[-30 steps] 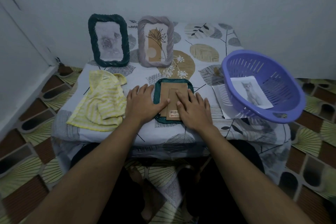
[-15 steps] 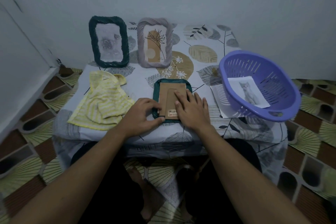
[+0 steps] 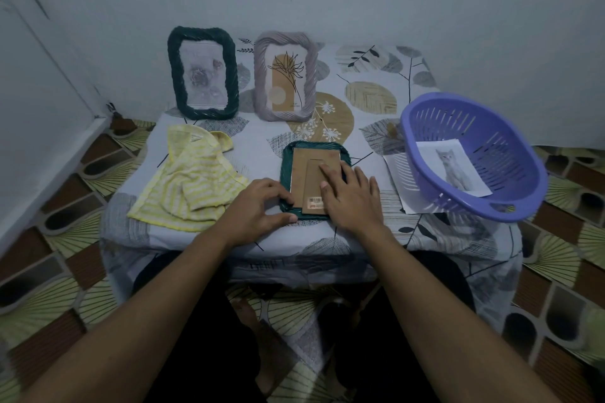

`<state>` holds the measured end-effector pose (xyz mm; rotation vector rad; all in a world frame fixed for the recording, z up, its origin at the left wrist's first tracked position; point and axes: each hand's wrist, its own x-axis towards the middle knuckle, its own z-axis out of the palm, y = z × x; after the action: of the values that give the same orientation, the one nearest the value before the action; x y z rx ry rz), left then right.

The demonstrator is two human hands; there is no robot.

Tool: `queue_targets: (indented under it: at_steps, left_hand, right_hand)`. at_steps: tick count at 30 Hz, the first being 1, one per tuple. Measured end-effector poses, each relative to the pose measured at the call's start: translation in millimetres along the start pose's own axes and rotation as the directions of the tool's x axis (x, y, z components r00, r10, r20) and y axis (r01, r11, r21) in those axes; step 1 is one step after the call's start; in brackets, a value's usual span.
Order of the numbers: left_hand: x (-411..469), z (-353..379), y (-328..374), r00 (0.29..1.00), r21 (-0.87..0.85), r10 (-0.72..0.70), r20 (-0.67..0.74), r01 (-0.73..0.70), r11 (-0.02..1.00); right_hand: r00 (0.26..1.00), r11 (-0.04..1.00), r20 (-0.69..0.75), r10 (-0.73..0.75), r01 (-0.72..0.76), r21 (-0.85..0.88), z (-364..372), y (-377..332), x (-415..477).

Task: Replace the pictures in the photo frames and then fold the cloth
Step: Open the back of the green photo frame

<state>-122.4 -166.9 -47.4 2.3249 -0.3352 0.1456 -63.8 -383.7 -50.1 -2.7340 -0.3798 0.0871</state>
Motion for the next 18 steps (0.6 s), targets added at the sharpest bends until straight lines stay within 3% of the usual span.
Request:
queue_targets:
  at_steps: [13, 18]
  left_hand:
    - [2, 0, 0, 0.993, 0.022, 0.068, 0.091, -0.07, 0.997]
    - [10, -5, -1, 0.996, -0.062, -0.051, 0.078, 0.056, 0.997]
  right_hand:
    - [1.0, 1.0, -0.005, 0.004, -0.004, -0.003, -2, 0, -1]
    - [1.0, 1.0, -0.003, 0.006, -0.006, 0.003, -3, -1, -1]
